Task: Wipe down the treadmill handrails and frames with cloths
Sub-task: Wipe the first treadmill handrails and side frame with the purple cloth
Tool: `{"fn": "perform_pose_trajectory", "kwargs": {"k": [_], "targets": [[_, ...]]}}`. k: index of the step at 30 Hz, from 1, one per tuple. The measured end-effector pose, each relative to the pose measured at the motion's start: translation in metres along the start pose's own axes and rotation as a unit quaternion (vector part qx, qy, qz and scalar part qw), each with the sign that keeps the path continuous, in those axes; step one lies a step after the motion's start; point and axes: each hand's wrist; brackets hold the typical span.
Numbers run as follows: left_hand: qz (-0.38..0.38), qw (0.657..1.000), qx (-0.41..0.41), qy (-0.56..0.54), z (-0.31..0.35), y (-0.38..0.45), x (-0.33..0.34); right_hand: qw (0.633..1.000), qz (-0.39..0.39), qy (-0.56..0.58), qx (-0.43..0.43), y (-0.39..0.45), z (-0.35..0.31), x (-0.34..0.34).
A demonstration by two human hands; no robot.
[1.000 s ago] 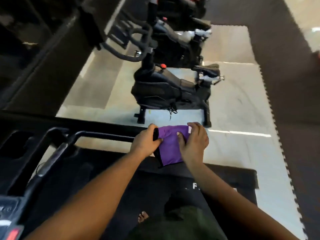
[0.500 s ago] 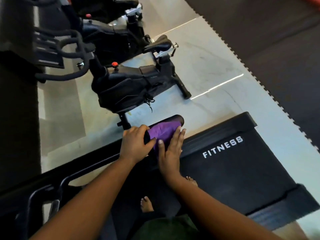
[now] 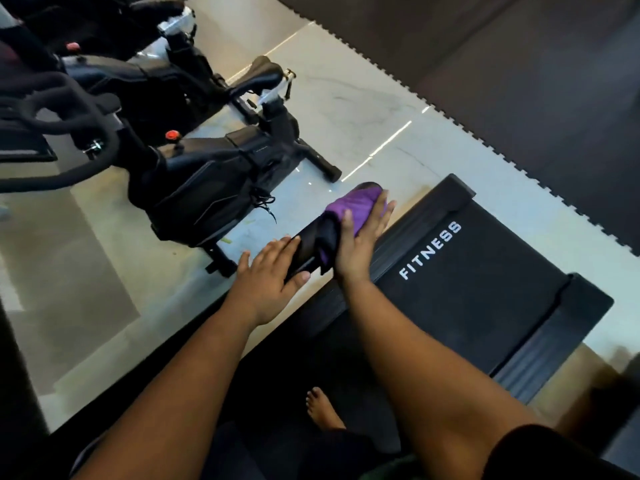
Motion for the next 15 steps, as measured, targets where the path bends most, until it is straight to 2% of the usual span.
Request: {"fn": "perform_pose_trajectory", "kwargs": {"k": [2, 5, 8, 11, 12, 13, 15], "targets": [[0.003, 1.000, -0.009, -0.009, -0.005, 0.002, 0.008, 0.998, 0.039, 0.041, 0.017, 0.010, 0.004, 0.003], [0.018, 0.999, -0.009, -0.026, -0.002, 0.004, 0.011, 0.979, 0.109, 0.081, 0.151, -0.016, 0.008, 0.028], [0.023, 0.997, -0.009, -0.069, -0.002, -0.001, 0.006, 0.934, 0.090, 0.185, 0.293, -0.063, 0.006, 0.042], [0.033, 0.998, -0.004, -0.048, -0.002, -0.005, 0.005, 0.883, 0.112, 0.300, 0.344, -0.030, 0.000, 0.032], [0.035, 0.999, -0.003, -0.039, -0.002, -0.006, 0.007, 0.893, 0.127, 0.285, 0.324, -0.014, -0.002, 0.025], [0.037, 0.999, -0.003, -0.037, -0.002, -0.007, 0.008, 0.923, 0.130, 0.248, 0.262, -0.003, 0.000, 0.020], [0.037, 0.998, -0.006, -0.041, -0.003, -0.006, 0.007, 0.994, 0.056, 0.053, 0.083, -0.007, 0.004, 0.016]]}}
Point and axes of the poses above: each hand's wrist, its own y-axis towards the middle knuckle, its own x-axis out of the palm, z = x × y, and after that the axes turned 13 degrees about -x, right-handed
